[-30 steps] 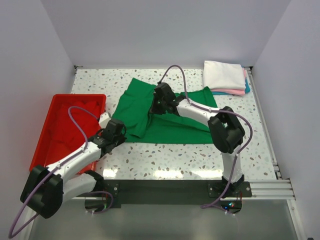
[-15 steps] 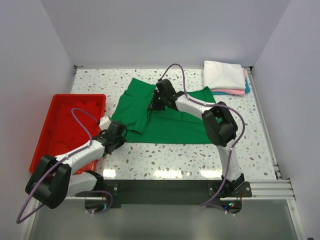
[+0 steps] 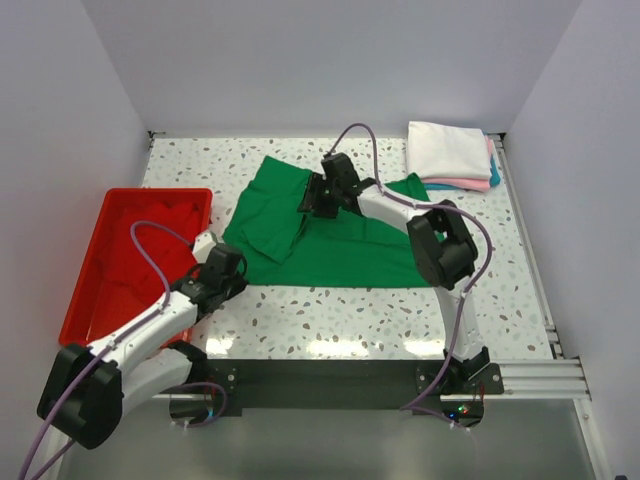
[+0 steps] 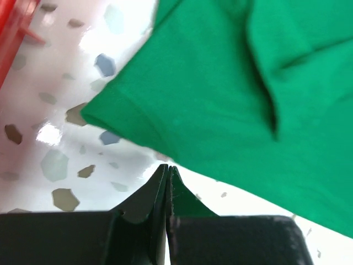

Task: Fold and stack the t-shirts
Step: Fold the tshirt

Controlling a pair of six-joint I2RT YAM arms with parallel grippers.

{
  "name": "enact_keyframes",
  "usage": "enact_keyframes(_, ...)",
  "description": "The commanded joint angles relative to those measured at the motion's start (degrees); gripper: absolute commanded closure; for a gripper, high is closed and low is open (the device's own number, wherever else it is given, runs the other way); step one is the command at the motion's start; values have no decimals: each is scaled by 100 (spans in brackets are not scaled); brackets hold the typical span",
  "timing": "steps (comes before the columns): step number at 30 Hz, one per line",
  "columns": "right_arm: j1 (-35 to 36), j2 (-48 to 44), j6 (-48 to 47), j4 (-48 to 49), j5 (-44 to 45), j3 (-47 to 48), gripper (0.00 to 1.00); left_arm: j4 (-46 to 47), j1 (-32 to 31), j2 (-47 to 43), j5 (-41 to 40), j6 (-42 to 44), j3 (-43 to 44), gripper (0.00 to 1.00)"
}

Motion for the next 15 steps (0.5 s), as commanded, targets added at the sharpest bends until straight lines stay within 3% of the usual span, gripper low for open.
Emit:
enact_keyframes(1,-8,-541,-400,-126,260,262,46,-85,49,-258,151,287,475,93)
enact_keyframes(3,10,-673,-497,-91,278,122,46,-76,58,-14,125,348,746,91)
enact_keyframes(7,159,-1181,-559,172,339,-651,46,239,58,681,273,533,1187,71)
enact_keyframes(9,247,-1306,-550,330,304,-1019,46,642,58,935,387,594,1249,66)
enact_keyframes(15,695,-1438,-699,313,497,-1311,49,908,154,1833,608,700,1714,66)
